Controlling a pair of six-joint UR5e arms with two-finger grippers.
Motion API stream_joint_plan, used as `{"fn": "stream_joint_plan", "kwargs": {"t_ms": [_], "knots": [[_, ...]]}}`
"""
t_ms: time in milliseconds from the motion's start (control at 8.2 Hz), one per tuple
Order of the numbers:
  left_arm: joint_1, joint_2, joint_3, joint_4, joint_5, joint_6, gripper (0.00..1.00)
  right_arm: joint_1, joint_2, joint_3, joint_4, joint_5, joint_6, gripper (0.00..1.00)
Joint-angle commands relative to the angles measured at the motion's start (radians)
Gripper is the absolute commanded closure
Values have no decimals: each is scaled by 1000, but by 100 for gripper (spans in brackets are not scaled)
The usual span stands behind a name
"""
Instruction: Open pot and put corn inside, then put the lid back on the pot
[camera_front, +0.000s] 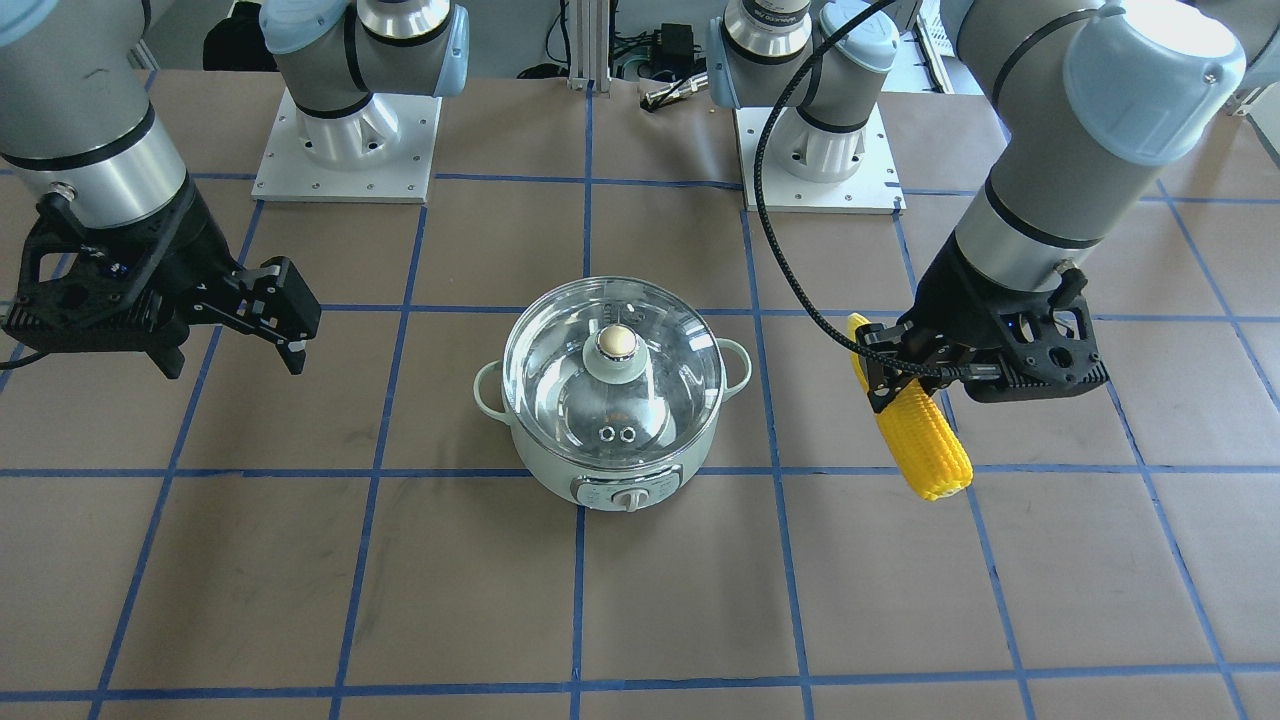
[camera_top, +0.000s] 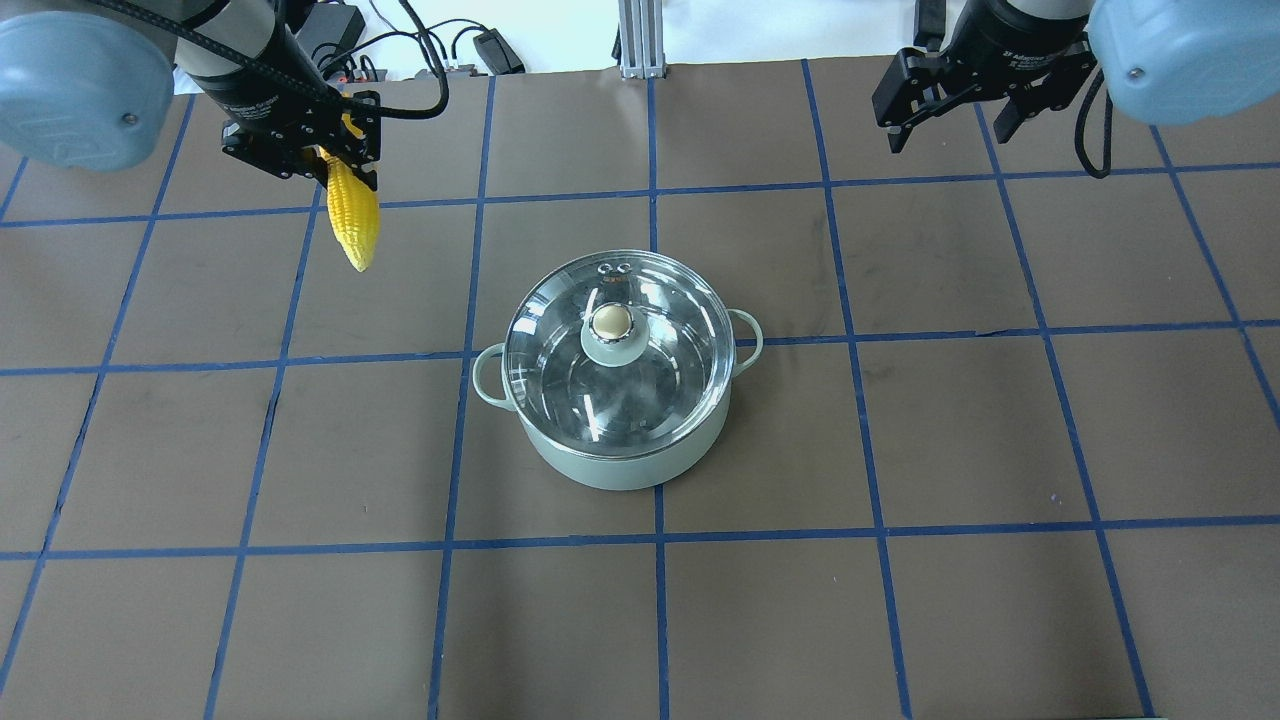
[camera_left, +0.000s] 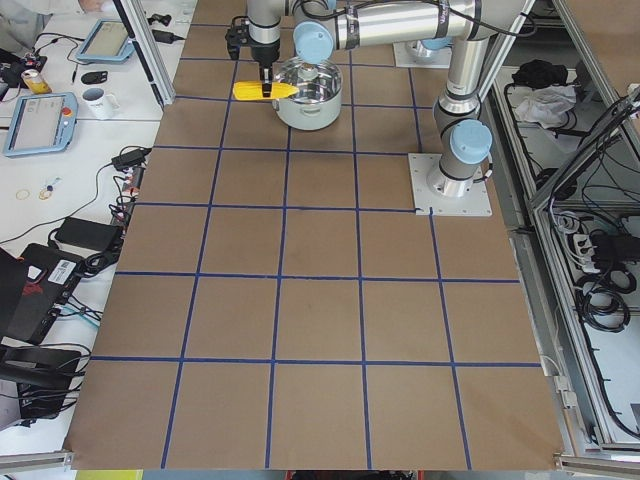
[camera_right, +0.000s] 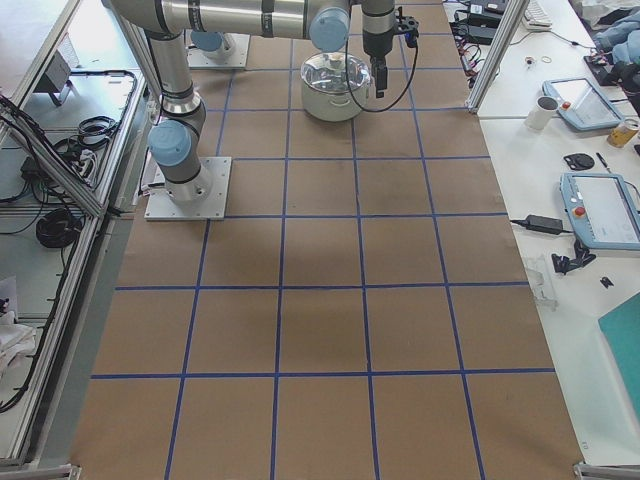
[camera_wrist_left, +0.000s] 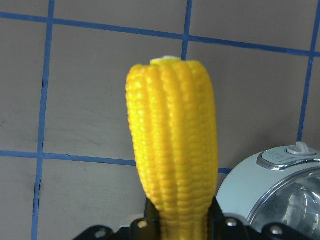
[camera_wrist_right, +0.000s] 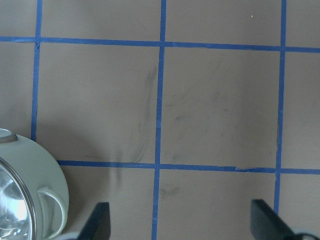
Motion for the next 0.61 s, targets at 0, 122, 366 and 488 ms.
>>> {"fn": "stream_joint_plan", "kwargs": {"t_ms": [0,122,366,488], "knots": [[1,0,0,-1,0,1,100,-1,1,0,0,-10,1,0],[1,0,0,-1,0,1,100,0,-2,0,3,-8,6,0],[1,0,0,1,1,1,100,0,-4,0,-2,-5,7,0],[1,0,0,1,0,1,100,0,-4,0,-2,-2,9,0]]}}
